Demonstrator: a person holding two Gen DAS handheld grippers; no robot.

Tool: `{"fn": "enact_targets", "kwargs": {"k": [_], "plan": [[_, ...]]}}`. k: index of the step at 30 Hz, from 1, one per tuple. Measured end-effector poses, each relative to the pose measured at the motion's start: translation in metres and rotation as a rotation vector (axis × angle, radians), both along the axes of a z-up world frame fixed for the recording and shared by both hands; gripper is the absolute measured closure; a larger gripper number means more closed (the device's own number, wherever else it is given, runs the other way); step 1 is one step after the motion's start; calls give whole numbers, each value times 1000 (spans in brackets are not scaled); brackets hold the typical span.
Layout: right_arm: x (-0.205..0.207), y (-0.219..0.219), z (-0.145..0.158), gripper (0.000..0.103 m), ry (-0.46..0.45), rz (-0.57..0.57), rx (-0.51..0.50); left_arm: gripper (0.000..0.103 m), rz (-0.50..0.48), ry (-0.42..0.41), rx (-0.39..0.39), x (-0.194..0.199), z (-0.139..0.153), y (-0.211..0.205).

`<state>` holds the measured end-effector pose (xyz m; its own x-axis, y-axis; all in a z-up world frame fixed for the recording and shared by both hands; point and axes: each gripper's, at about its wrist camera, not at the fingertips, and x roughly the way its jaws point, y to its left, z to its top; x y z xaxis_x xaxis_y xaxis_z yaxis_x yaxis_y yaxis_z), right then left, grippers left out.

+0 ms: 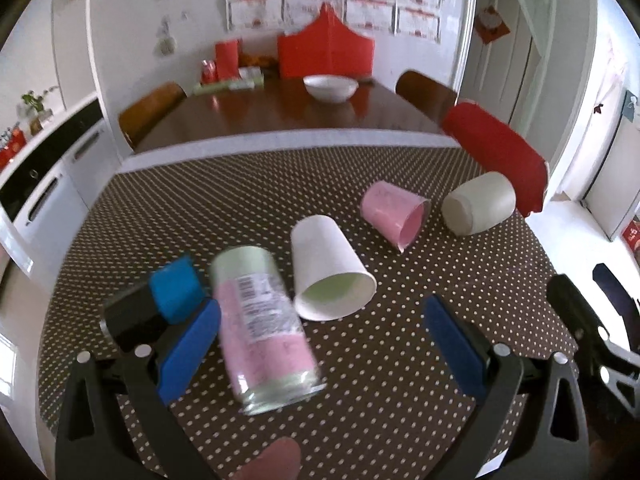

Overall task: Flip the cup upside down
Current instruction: 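Move the left gripper forward over the white paper cup lying on its side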

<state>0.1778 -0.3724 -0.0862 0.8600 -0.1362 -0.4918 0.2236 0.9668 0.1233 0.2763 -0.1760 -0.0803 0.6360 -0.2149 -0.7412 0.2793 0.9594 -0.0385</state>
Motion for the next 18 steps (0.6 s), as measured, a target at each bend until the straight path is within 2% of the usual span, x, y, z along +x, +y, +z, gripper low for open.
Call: {"fn": "enact_targets", "kwargs": {"k": [6,18], "plan": [[25,-20,-15,5,35,-4,37,4,-1,115,6,46,-22,-23],[64,-38,-42,5,101,17,96,4,17,235,58,107,-61,-45]]}}
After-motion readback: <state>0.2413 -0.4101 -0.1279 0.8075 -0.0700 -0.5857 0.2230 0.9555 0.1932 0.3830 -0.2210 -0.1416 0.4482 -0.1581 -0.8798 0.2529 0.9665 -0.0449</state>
